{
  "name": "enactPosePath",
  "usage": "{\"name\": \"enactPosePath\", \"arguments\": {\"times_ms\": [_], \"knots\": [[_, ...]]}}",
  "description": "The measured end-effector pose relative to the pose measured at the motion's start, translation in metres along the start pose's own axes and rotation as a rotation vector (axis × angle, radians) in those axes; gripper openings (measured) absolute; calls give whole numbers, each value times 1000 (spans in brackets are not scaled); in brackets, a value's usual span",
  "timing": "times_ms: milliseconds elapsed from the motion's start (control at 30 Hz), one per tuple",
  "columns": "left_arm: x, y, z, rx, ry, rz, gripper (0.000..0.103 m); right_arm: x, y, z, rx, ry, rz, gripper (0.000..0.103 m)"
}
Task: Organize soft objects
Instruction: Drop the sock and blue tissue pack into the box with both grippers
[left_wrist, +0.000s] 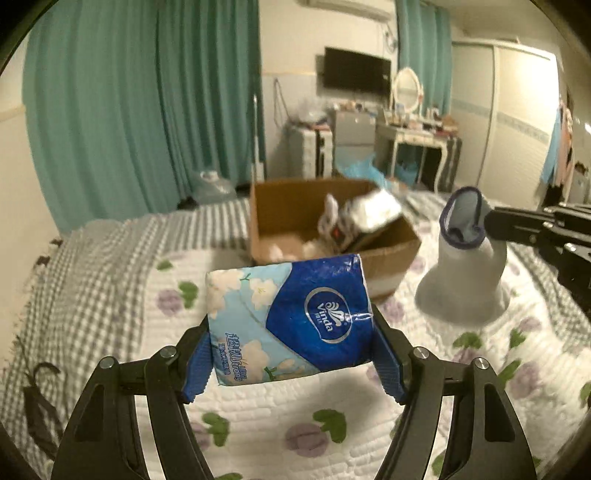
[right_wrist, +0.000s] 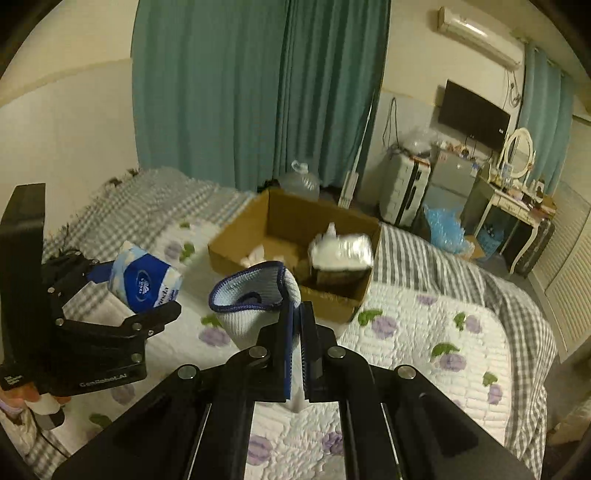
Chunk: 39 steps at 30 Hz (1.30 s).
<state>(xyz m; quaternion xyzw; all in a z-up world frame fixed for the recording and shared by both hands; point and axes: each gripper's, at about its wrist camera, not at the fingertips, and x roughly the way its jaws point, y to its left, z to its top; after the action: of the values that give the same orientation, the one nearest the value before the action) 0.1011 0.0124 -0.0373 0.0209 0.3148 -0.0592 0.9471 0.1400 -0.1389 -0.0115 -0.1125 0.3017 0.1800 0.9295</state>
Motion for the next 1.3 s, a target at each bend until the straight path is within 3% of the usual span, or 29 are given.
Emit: {"name": "enactPosePath", "arguments": {"times_ms": [267, 467, 700, 867, 1000, 1100, 1167, 1200, 1233, 1300], "knots": [[2, 9, 41, 12, -75, 45, 72, -9, -4, 71, 24, -103, 38, 3], [51, 13, 65, 6, -67, 59, 72, 49, -16, 113, 77, -114, 90, 3], [119, 7, 76, 14, -32, 62, 72, 153, -47, 127, 172, -65, 140, 3], [160, -3, 74, 36, -6, 53, 72, 189, -69, 126, 206, -80, 144, 3], [169, -3, 74, 23, -14, 55, 75, 203, -80, 115, 216, -74, 134, 5], [167, 1, 76, -10, -5, 64, 79, 205, -87, 107, 222, -54, 111, 18], [156, 3, 80, -21, -14, 75, 79, 198, -93, 104, 240, -60, 79, 37], [150, 3, 82, -22, -21, 76, 79, 193, -96, 104, 253, -63, 77, 55], [143, 2, 84, -21, -25, 76, 79, 184, -99, 105, 271, -74, 81, 66], [122, -1, 90, -9, -43, 72, 79, 165, -101, 107, 281, -93, 79, 67]]}}
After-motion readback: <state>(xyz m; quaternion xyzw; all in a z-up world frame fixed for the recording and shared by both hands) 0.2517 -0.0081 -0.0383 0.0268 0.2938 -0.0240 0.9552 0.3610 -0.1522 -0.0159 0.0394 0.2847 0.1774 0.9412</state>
